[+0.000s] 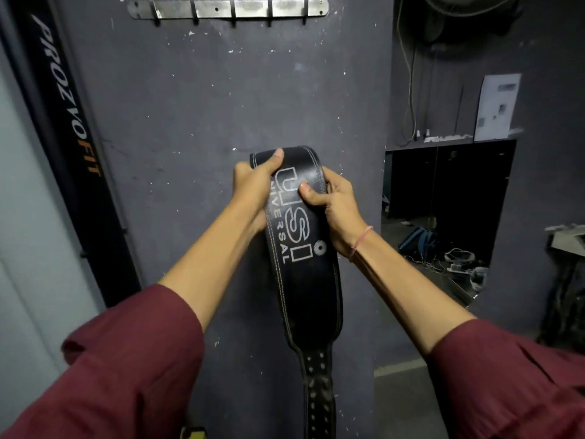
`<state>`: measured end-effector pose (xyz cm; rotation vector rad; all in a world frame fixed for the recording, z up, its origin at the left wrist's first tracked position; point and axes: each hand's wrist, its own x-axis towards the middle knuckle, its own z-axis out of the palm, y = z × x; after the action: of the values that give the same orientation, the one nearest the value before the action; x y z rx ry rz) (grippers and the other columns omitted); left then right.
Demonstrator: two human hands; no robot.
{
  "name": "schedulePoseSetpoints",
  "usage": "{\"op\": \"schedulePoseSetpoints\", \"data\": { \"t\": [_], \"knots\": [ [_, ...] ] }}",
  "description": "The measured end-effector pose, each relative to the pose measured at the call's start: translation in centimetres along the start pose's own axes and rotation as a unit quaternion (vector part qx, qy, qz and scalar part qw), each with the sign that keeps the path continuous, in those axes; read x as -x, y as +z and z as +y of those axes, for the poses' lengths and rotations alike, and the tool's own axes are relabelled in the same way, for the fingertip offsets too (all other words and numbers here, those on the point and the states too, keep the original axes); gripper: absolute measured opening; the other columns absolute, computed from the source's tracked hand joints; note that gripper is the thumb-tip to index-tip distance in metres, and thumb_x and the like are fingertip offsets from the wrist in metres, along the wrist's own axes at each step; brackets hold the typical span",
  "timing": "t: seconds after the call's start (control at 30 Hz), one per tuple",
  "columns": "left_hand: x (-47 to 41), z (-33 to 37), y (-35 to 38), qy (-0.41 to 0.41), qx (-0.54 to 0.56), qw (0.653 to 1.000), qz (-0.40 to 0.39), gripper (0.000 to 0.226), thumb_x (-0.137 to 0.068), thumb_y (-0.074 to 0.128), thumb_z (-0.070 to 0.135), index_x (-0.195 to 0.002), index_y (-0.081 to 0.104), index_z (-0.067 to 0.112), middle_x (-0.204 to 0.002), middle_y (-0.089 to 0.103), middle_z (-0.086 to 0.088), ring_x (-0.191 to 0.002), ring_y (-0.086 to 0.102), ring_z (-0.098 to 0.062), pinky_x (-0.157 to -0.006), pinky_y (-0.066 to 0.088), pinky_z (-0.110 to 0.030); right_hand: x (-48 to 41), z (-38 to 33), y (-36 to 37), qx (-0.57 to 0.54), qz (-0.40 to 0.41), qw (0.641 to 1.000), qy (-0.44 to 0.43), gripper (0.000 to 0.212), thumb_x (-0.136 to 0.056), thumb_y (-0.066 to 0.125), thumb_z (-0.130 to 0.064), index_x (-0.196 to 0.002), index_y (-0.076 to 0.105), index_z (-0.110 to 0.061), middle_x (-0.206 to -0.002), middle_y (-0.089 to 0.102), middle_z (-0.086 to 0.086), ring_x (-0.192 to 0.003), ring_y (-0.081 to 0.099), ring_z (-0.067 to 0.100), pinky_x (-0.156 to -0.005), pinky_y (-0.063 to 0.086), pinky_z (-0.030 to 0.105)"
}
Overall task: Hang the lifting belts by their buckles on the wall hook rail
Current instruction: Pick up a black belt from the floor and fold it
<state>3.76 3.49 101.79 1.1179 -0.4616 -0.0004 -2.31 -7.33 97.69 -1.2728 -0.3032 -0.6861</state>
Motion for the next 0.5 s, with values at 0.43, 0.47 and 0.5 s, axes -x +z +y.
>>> {"op": "schedulePoseSetpoints", "data": {
  "t": [0.43,0.47,0.5],
  "knots": [
    [-0.1,-1.5,-2.1,0.093,-0.018,0.996,-0.006,0.027,-0.088,0.068,0.002,-0.111,0.060,-0.010,-0.110,0.066,-0.036,-0.096,0.069,-0.047,-0.082,0.058,-0.060,11.2,11.1,-5.3,0.034,-0.058,0.981,0.181,0.038,-0.079,0.074,0.003,-0.116,0.066,0.006,-0.116,0.073,0.017,-0.107,0.069,0.030,-0.089,0.056,0.030],
    [-0.1,-1.7,-2.4,0.096,-0.031,0.995,-0.003,0.028,-0.089,0.069,0.009,-0.111,0.061,-0.006,-0.109,0.068,-0.032,-0.098,0.069,-0.047,-0.084,0.057,-0.060,12.2,12.1,-5.6,0.036,-0.047,0.980,0.188,0.036,-0.080,0.075,0.002,-0.114,0.067,0.006,-0.115,0.073,0.018,-0.107,0.069,0.032,-0.088,0.057,0.031],
    [-0.3,-2.1,-2.7,0.104,-0.053,0.993,-0.002,0.030,-0.089,0.070,0.020,-0.109,0.062,0.000,-0.108,0.070,-0.026,-0.099,0.069,-0.045,-0.086,0.056,-0.061,12.6,12.5,-5.6,0.048,-0.035,0.981,0.186,0.033,-0.080,0.075,0.002,-0.112,0.068,0.005,-0.113,0.073,0.018,-0.106,0.069,0.032,-0.087,0.057,0.031]
  ]
}}
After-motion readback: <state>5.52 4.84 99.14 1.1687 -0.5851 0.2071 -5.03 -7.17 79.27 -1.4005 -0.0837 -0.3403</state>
